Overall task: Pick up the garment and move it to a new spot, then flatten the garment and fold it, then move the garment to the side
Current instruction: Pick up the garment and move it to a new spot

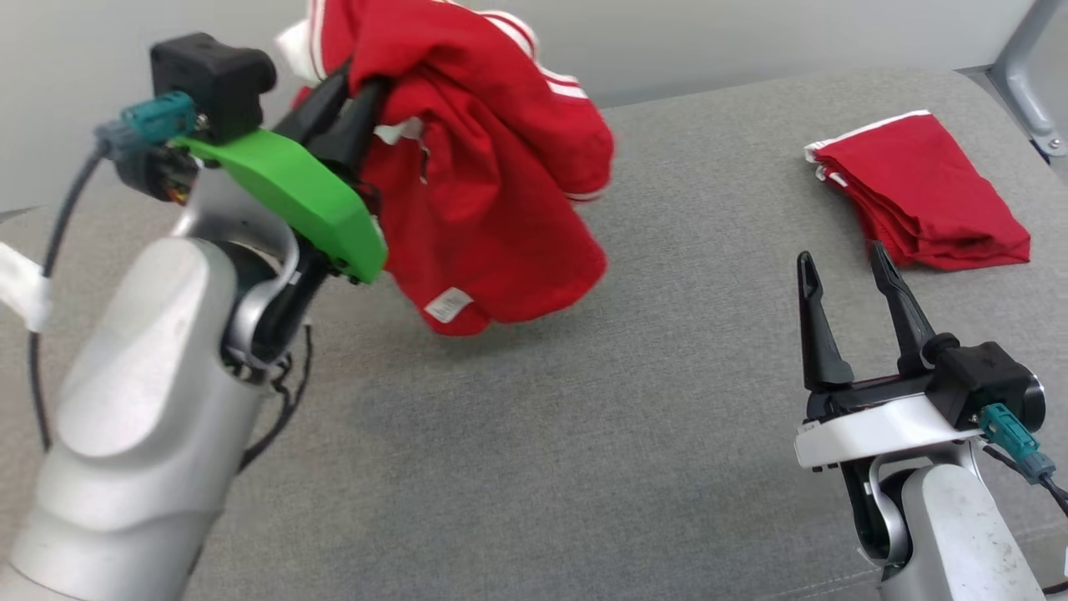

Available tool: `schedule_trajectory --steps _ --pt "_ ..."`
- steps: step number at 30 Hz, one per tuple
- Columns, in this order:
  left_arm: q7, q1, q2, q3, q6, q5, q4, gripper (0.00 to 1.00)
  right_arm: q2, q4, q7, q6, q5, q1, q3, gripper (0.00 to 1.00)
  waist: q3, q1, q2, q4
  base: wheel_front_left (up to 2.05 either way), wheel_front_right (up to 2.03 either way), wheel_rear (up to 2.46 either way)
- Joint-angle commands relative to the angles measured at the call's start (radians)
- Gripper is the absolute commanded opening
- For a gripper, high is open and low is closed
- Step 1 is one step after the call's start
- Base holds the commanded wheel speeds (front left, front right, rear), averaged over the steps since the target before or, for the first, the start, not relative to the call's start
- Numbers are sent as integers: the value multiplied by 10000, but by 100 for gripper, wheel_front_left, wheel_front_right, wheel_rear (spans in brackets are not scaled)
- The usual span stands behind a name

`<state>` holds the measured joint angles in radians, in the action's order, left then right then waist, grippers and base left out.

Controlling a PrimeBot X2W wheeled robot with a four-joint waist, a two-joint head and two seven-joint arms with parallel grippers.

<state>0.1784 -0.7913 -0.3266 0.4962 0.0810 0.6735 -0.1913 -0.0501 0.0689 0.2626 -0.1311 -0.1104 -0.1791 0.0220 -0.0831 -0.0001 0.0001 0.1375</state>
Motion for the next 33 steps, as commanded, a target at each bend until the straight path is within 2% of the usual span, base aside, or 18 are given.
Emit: schedule_trajectory --steps 1,7,14,20,21,22,23,31,33 --pt "-232 310 259 35 -170 79 29 0 -11 -59 27 7 -51 98 -19 100 5 1 -1 349 0 0 0" --pt "-1318 1144 1193 192 -771 -52 -1207 0 -10 -148 28 7 -218 -161 150 100 -618 1 -1 681 0 0 0" --pt "-2435 1597 1397 85 -1264 -319 -4054 0 -10 -105 30 7 -267 -370 220 100 -1215 1 -1 907 0 0 0" --pt "-3066 1442 1578 -3 -1354 -292 -5797 0 -10 23 30 6 -183 -373 210 100 -1200 1 -1 829 0 0 0" --pt "-3173 1408 1605 19 -1311 -327 -5976 30 -8 52 30 7 -182 -368 232 100 -1161 1 -1 804 0 0 0" --pt "-3327 1389 1669 65 -1192 -319 -6149 67 -11 85 30 7 -187 -354 250 100 -1101 1 -1 766 0 0 0" --pt "-3427 1387 1735 71 -1073 -253 -6261 100 -10 109 31 7 -189 -339 270 100 -1055 1 -1 739 0 0 0" --pt "-4273 1519 1764 345 -289 -547 -6559 100 -11 368 31 7 -40 -26 257 100 -310 1 -1 304 0 0 0" --pt "-4370 1721 1696 355 -252 -686 -6396 100 -13 421 29 7 -8 75 236 100 -74 1 -1 180 0 0 0"
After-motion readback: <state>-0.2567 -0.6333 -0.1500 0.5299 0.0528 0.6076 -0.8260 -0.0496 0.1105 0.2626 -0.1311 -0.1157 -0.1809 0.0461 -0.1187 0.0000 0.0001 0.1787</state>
